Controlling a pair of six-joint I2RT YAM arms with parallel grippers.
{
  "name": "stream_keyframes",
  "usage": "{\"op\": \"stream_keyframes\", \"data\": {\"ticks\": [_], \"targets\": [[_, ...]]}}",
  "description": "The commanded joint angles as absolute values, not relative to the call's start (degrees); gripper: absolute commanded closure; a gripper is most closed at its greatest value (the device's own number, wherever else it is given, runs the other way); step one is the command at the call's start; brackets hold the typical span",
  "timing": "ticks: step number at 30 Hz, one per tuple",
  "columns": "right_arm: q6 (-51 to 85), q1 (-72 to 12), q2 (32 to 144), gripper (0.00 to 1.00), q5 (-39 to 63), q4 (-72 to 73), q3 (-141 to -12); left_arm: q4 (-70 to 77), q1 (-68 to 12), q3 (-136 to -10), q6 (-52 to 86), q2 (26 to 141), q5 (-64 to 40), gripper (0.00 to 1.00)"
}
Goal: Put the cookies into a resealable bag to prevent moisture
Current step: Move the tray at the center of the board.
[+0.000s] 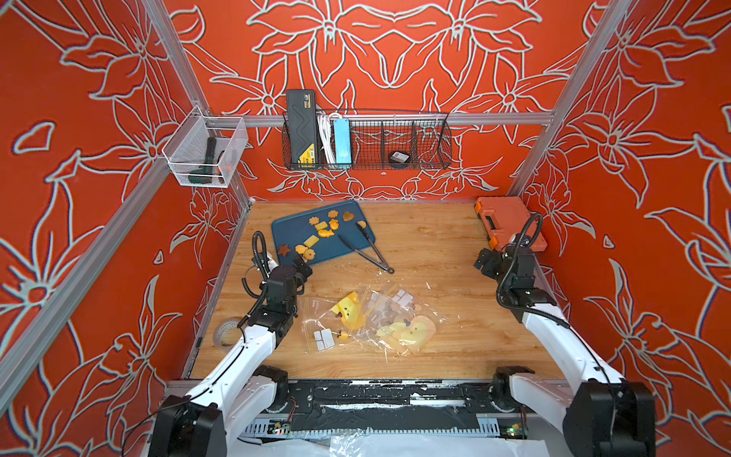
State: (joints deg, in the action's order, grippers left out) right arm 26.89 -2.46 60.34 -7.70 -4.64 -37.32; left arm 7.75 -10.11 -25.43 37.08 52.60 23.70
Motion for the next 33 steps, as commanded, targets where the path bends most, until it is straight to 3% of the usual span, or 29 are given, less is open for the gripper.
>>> {"op": "stream_keyframes", "data": {"ticks": [1, 4, 11, 16, 20, 26, 33], "targets": [[30.89, -2.36, 59.60, 0.11, 3.00, -16.54, -39.15, -2.28, -13.01, -27.99, 39.86, 50.58, 15.87, 0.01], [31.10, -4.50, 59.53, 0.14, 10.98, -20.78, -39.91, -7.63, -18.78, -30.55, 37.85, 48.71, 16.68, 0.01], [29.79, -20.23, 56.17, 0.16, 8.68, -32.82, -41.37, -19.26, -27.57, -35.33, 37.34, 46.52, 16.60, 0.01], [32.36, -30.01, 55.52, 0.19, 5.14, -40.95, -42.17, -20.05, -28.48, -37.03, 34.76, 48.31, 9.32, 0.03], [33.81, -34.08, 58.49, 0.24, 4.32, -41.46, -43.68, -19.22, -28.39, -38.96, 33.36, 53.04, 9.54, 0.08], [29.27, -34.01, 75.73, 0.36, 1.09, -35.42, -56.50, -14.62, -26.46, -43.43, 32.79, 61.93, 9.75, 0.09], [21.66, -33.75, 102.58, 0.44, -0.79, -33.51, -81.84, -9.30, -12.31, -45.54, 33.18, 68.97, 4.44, 0.12]]}}
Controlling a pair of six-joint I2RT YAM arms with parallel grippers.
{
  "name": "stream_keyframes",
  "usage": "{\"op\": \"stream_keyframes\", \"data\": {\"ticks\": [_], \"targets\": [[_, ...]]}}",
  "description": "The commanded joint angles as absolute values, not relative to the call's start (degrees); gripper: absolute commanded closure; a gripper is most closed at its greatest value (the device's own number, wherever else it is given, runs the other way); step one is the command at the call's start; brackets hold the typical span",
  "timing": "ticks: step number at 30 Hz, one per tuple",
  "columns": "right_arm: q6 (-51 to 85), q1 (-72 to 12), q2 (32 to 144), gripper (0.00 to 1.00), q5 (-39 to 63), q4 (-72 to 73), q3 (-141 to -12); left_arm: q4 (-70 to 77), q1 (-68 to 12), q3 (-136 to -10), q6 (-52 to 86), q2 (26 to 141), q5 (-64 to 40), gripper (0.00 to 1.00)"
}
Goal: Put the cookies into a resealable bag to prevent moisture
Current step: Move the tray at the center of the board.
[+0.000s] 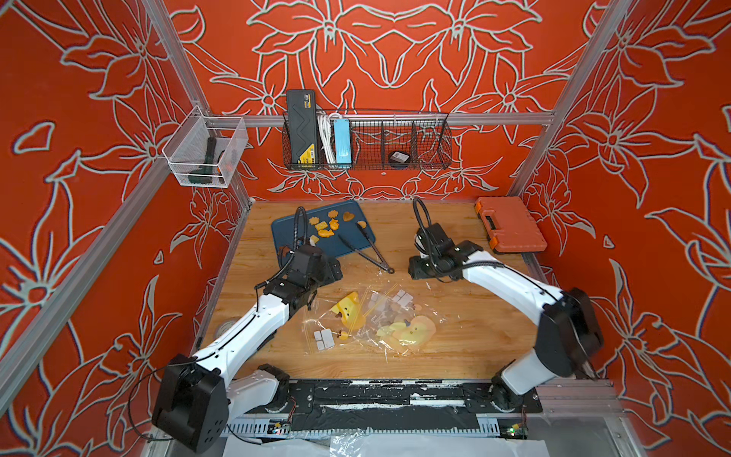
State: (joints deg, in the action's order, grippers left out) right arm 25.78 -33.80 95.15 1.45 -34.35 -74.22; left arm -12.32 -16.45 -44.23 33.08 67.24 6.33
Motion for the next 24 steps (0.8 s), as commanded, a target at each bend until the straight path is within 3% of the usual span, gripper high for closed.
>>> {"op": "stream_keyframes", "data": {"ticks": [1, 13, 24], "targets": [[21.00, -33.58, 106.36, 0.44, -0.38, -34.28, -86.22, -8.79, -9.81, -45.79, 33.32, 69.83, 3.90, 0.13], [18.55, -31.41, 136.94, 0.57, 1.82, -39.29, -122.99, -3.12, 5.94, -47.37, 34.15, 81.73, 3.69, 0.19], [18.76, -31.03, 153.87, 0.59, 7.36, -45.44, -147.06, -1.32, 10.15, -48.25, 34.28, 85.61, 1.33, 0.22]]}}
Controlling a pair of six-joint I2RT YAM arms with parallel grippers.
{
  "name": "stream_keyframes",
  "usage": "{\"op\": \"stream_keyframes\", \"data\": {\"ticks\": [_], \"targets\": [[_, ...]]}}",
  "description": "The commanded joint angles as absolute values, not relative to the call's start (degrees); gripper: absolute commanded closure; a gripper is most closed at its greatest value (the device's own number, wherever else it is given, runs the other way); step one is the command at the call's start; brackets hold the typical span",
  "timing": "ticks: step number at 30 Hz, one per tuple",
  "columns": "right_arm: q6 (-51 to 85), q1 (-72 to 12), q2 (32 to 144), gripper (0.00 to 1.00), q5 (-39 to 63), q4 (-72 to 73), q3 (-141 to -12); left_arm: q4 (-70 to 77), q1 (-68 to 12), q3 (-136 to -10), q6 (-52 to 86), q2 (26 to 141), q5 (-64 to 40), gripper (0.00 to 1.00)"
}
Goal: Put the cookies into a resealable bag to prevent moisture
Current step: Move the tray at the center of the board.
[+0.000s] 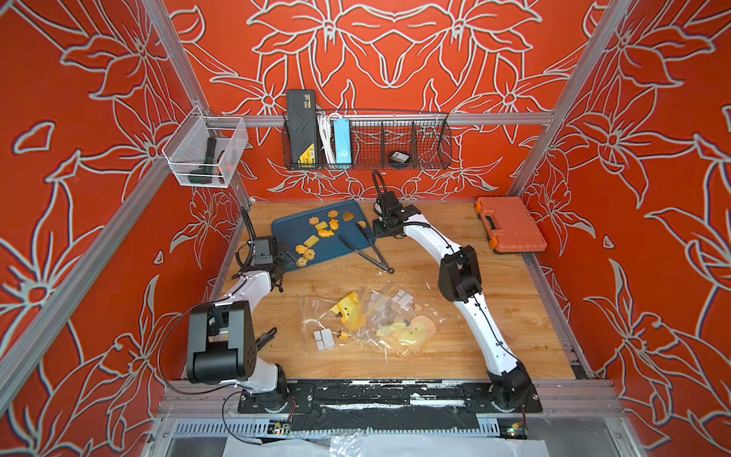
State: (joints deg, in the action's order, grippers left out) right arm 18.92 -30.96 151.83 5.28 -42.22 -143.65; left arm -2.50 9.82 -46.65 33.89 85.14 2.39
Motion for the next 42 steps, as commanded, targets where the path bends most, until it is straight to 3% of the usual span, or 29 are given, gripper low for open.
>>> {"op": "stream_keyframes", "data": {"ticks": [1, 8, 16, 25, 29, 42], "targets": [[18.87, -31.07, 154.46, 0.59, 8.08, -45.25, -147.58, -1.23, 10.19, -48.16, 34.17, 85.60, 1.31, 0.22], [18.98, -31.03, 156.56, 0.59, 10.50, -44.66, -148.58, -1.19, 10.21, -48.15, 33.97, 86.00, 0.97, 0.23], [17.37, -31.46, 159.68, 0.65, 8.80, -49.37, -151.80, -1.50, 10.20, -47.99, 34.39, 86.25, 0.12, 0.20], [18.20, -32.26, 159.22, 0.93, 5.90, -51.86, -149.17, -2.70, 10.20, -47.22, 35.39, 85.51, 0.73, 0.19], [20.36, -32.17, 155.83, 1.00, 3.51, -49.86, -143.10, -3.34, 10.20, -46.22, 35.46, 84.57, 1.07, 0.19], [28.06, -29.57, 138.42, 1.00, -5.97, -41.63, -114.22, -3.05, 8.51, -41.01, 34.96, 79.62, -4.50, 0.18]]}}
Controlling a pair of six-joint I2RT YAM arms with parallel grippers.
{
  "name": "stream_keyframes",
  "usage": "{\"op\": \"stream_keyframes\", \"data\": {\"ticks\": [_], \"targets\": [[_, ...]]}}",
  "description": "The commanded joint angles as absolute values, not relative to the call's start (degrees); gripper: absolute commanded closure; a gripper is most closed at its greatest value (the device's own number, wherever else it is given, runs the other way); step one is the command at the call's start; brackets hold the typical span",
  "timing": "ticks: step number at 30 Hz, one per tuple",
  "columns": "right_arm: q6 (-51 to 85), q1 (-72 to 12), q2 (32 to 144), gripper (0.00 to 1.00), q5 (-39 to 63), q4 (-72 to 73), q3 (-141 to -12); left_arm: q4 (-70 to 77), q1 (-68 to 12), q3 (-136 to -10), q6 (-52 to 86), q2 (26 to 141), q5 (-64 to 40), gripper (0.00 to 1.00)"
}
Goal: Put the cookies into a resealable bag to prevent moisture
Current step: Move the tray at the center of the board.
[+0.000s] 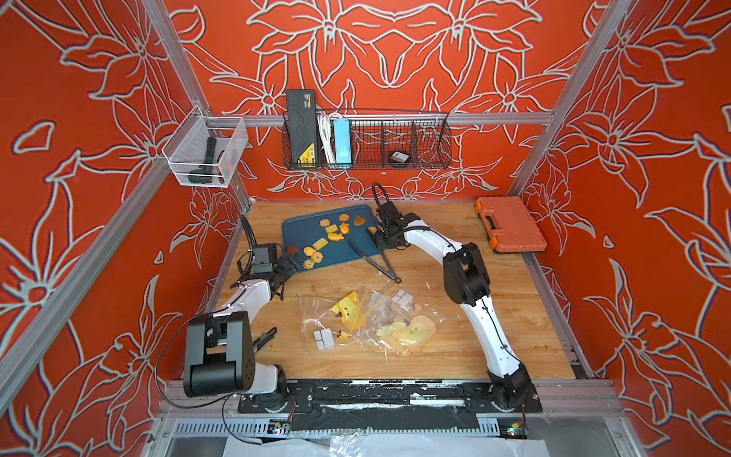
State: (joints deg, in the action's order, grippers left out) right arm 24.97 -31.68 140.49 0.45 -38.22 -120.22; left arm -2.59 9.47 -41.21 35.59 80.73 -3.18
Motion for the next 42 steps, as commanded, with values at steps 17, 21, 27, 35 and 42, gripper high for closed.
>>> {"op": "stream_keyframes", "data": {"ticks": [17, 21, 27, 35, 42], "targets": [[19.74, -16.69, 120.35, 1.00, 6.44, -28.51, -83.82, -1.89, -6.39, -39.33, 32.18, 73.97, -7.21, 0.19], [15.63, -16.35, 118.35, 1.00, 6.12, -30.81, -83.46, -2.85, -9.66, -37.68, 32.69, 70.78, -7.16, 0.19], [14.59, -16.00, 114.32, 1.00, 7.05, -29.73, -78.20, -4.78, -14.14, -34.10, 33.95, 65.78, -6.62, 0.19], [15.81, -16.00, 110.79, 1.00, 7.39, -28.57, -74.63, -8.27, -18.81, -31.99, 34.51, 59.67, -6.32, 0.19], [20.00, -15.95, 106.82, 0.54, -4.14, -34.34, -80.91, -11.41, -24.00, -33.73, 33.26, 57.13, -6.39, 0.18]]}}
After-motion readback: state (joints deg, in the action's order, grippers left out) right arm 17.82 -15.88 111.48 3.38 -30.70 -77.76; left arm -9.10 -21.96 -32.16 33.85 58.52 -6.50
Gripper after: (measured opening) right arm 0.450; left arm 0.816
